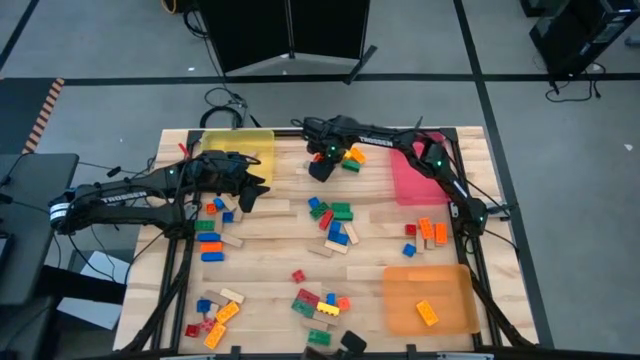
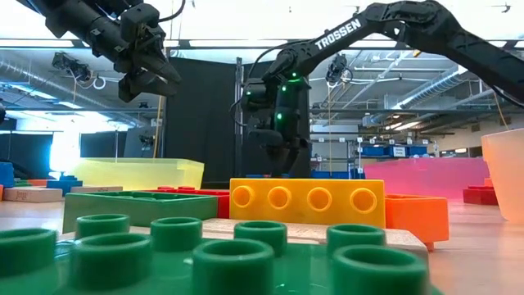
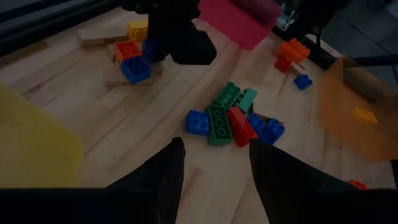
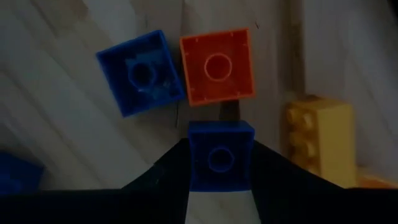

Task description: Sort blocks by size

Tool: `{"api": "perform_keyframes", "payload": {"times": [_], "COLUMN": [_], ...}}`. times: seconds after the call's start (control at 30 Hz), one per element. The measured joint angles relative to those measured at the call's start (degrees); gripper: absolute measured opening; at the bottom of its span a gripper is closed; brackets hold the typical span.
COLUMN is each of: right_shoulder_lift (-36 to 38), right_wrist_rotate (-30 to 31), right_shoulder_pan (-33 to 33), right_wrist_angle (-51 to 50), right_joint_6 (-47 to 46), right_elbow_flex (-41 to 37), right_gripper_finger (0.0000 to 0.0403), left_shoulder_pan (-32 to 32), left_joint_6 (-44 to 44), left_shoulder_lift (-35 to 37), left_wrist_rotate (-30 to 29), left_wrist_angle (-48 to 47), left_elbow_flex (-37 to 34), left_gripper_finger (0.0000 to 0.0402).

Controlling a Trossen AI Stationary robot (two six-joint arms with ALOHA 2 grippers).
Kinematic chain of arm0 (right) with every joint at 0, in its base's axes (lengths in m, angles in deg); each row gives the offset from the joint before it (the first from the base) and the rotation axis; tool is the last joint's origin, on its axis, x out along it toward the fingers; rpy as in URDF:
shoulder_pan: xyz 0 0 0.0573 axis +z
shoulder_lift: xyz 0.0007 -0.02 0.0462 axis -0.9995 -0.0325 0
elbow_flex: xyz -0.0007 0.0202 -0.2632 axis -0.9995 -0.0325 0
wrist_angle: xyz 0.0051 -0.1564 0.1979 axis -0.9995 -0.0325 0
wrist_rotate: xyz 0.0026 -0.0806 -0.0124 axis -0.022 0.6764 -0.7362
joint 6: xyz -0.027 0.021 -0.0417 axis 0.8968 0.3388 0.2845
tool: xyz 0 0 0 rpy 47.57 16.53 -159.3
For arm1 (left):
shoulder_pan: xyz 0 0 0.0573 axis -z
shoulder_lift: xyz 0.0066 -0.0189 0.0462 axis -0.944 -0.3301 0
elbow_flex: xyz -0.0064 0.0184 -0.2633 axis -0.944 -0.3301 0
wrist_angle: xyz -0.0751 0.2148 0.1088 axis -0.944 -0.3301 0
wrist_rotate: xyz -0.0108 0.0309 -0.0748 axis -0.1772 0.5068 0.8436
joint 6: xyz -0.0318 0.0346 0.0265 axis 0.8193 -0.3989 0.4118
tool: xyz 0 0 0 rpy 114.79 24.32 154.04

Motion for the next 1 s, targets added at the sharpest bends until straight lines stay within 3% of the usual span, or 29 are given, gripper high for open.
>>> {"api": "perform_keyframes", "payload": {"times": [0.23, 0.5, 0.63, 0.8, 1.0], "right_shoulder_lift": [7.8, 23.5, 34.3, 47.4, 57.7], "right_wrist_rotate": [0.9, 11.3, 13.5, 14.2, 11.6], "right_shoulder_pan": [0.3, -0.5, -2.6, -7.2, -12.9], "right_wrist_angle": [-4.9, -12.3, -12.3, -9.9, -2.4], "right_joint_6": [-2.3, -7.8, -12.2, -21.4, -28.8], "right_elbow_flex": [0.0, -2.7, -11.8, -28.8, -50.0], "right_gripper_finger": [0.0150, 0.0152, 0.0153, 0.0154, 0.0154], "left_shoulder_pan": [0.0, 0.0, 0.0, 0.0, 0.0], "left_joint_6": [0.1, 0.1, 0.1, 0.1, 0.0], "left_shoulder_lift": [0.0, 0.0, 0.0, 0.0, 0.0], "left_wrist_rotate": [0.0, 0.0, 0.0, 0.0, 0.0], "left_wrist_angle": [0.0, 0.0, 0.0, 0.0, 0.1], "left_elbow_flex": [0.0, 0.0, 0.0, 0.0, 0.0], "left_gripper_finger": [0.0188, 0.0188, 0.0188, 0.0188, 0.0188]}}
